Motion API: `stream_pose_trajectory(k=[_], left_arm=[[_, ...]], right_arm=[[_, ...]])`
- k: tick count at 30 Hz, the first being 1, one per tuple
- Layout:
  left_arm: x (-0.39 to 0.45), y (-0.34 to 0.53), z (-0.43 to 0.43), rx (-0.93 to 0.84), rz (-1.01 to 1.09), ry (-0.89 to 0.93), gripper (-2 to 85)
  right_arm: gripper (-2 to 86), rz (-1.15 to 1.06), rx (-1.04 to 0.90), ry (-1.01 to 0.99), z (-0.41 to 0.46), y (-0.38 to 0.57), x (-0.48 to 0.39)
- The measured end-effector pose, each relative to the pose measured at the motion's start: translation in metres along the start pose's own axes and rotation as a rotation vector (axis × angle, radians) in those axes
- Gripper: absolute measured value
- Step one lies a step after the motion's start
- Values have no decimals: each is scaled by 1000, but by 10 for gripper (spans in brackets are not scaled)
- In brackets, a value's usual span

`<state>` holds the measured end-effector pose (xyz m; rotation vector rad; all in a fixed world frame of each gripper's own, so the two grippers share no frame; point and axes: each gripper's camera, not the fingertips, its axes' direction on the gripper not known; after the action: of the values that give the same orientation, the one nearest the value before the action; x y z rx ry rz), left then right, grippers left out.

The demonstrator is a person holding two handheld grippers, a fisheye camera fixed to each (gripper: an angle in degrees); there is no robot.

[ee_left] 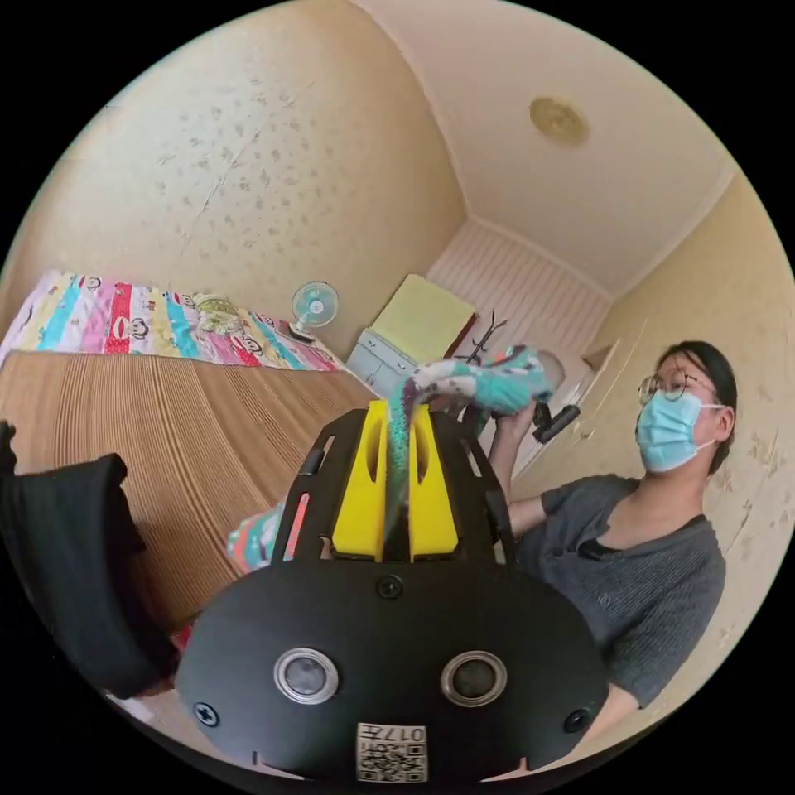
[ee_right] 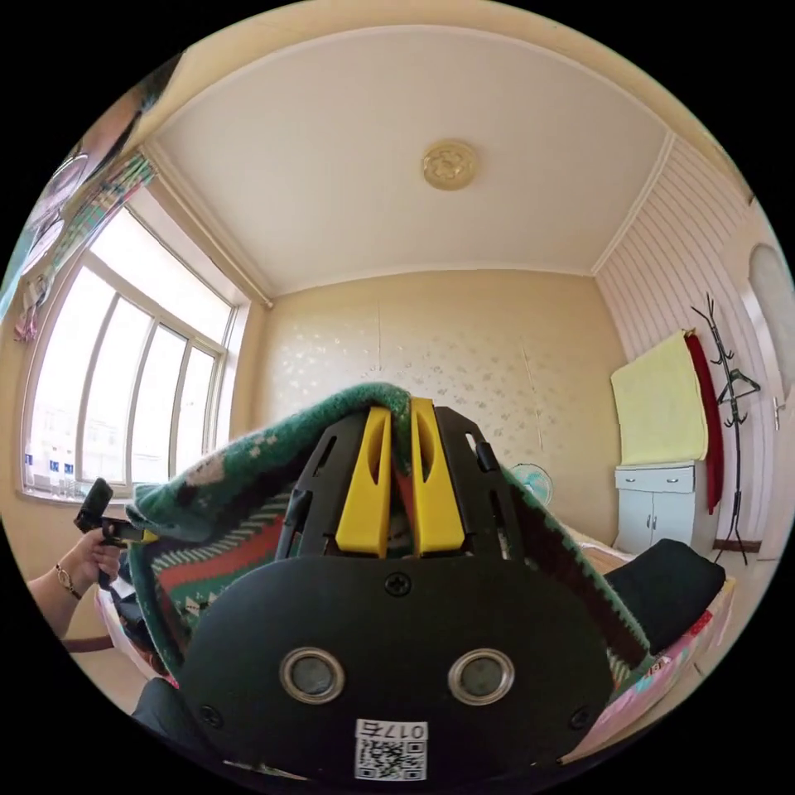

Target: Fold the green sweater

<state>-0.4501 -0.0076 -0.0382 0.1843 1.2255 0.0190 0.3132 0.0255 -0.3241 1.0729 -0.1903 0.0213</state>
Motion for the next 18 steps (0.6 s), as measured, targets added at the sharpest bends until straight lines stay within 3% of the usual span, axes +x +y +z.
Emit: stream_pose_trajectory(k=[6, 9, 11, 14, 18], left_arm=[[133, 20, 24, 482, 292, -375, 39], [176, 13, 49, 641, 355, -547, 45], [184, -11, 71, 620, 402, -611, 46], [150, -83, 113, 445, 407, -575, 46], [4, -214, 227, 122, 212, -487, 53]], right_arm=[[38, 83, 169, 71, -44, -21, 9], [39, 118, 206, 54, -51, -25, 22], [39, 102, 181, 66, -38, -26, 25], [41, 76, 39, 137, 22, -23, 39], [46, 59, -406, 195, 223, 13, 88]])
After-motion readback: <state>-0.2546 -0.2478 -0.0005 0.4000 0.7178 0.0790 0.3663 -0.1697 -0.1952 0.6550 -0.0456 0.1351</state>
